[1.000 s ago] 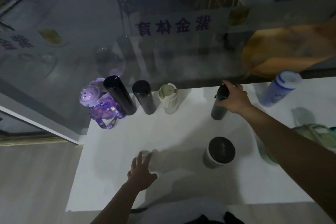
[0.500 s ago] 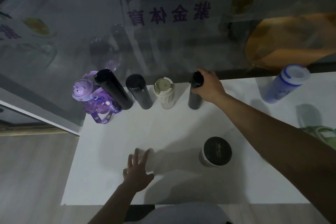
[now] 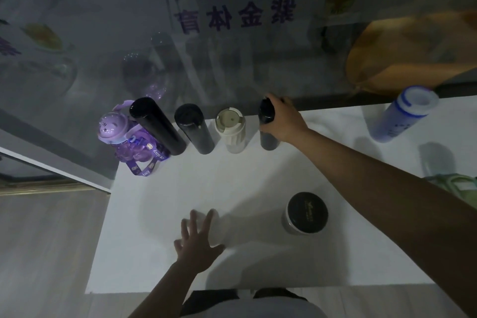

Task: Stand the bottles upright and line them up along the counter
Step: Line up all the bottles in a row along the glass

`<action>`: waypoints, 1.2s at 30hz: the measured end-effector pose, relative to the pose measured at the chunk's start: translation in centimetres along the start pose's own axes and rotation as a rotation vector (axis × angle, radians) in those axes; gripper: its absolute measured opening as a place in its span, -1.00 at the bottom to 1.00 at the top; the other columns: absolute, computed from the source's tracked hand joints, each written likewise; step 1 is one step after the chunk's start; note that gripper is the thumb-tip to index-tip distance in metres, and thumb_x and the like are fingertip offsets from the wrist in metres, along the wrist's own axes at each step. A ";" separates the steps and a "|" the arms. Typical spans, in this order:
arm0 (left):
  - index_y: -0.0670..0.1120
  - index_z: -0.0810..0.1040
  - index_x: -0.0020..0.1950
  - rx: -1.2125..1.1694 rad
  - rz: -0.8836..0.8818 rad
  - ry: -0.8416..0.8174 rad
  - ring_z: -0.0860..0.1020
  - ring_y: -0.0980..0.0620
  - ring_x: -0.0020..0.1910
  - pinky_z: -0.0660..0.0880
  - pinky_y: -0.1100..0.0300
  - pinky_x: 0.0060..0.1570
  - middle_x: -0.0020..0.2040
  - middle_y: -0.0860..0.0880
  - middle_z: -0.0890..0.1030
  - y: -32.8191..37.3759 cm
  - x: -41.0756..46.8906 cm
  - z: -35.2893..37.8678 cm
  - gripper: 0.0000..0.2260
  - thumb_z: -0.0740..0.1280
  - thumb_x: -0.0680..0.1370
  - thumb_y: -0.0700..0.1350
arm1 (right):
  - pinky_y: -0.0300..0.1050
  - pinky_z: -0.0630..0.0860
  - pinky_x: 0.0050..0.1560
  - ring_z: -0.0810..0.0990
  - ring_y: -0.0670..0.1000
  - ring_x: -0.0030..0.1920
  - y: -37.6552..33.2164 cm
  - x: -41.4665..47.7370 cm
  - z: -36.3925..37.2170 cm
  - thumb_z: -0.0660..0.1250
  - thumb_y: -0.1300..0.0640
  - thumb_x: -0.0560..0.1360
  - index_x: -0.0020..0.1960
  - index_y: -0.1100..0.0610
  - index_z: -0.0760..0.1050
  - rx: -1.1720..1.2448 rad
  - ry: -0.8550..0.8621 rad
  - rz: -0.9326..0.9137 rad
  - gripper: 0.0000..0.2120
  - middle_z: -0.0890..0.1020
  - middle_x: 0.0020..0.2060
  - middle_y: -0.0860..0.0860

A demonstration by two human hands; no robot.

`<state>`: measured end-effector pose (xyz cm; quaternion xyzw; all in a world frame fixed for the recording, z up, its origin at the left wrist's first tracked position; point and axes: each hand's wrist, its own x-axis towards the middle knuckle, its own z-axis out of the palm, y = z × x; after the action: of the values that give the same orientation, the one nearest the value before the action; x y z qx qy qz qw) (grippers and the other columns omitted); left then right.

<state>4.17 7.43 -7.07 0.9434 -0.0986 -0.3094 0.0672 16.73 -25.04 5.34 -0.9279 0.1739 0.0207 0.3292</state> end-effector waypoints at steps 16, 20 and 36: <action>0.14 -0.20 0.57 -0.013 0.122 0.022 -0.21 -0.16 0.57 -0.04 -0.31 0.45 0.60 -0.05 -0.24 4.3 1.3 -1.3 -0.19 0.21 0.50 0.30 | 0.12 0.31 0.39 0.26 0.11 0.44 0.8 -20.2 -2.1 0.43 -0.24 0.34 0.47 -0.20 0.17 0.029 0.050 0.203 -0.23 0.25 0.48 -0.01; 0.14 -0.23 0.57 -0.016 0.122 -0.003 -0.26 -0.15 0.56 -0.06 -0.37 0.42 0.59 -0.02 -0.29 5.3 1.7 -1.1 -0.19 0.20 0.51 0.30 | 0.18 0.29 0.38 0.19 0.16 0.45 0.8 -23.9 0.6 0.45 -0.24 0.32 0.50 -0.23 0.06 -0.063 -0.047 0.273 -0.12 0.14 0.51 0.01; 0.18 -0.33 0.53 0.081 0.182 -0.076 -0.38 -0.17 0.52 -0.16 -0.44 0.38 0.55 -0.01 -0.41 6.0 2.1 0.4 -0.19 0.15 0.51 0.32 | 0.06 0.54 0.14 0.51 0.09 0.14 4.3 -14.4 -5.2 0.59 -0.01 0.21 0.29 -0.11 0.38 -0.111 -0.181 0.292 -0.29 0.51 0.20 0.00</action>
<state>4.73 1.08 -7.50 0.9200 -0.1990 -0.3334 0.0529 1.41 -26.93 9.05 -0.9039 0.2749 0.1610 0.2853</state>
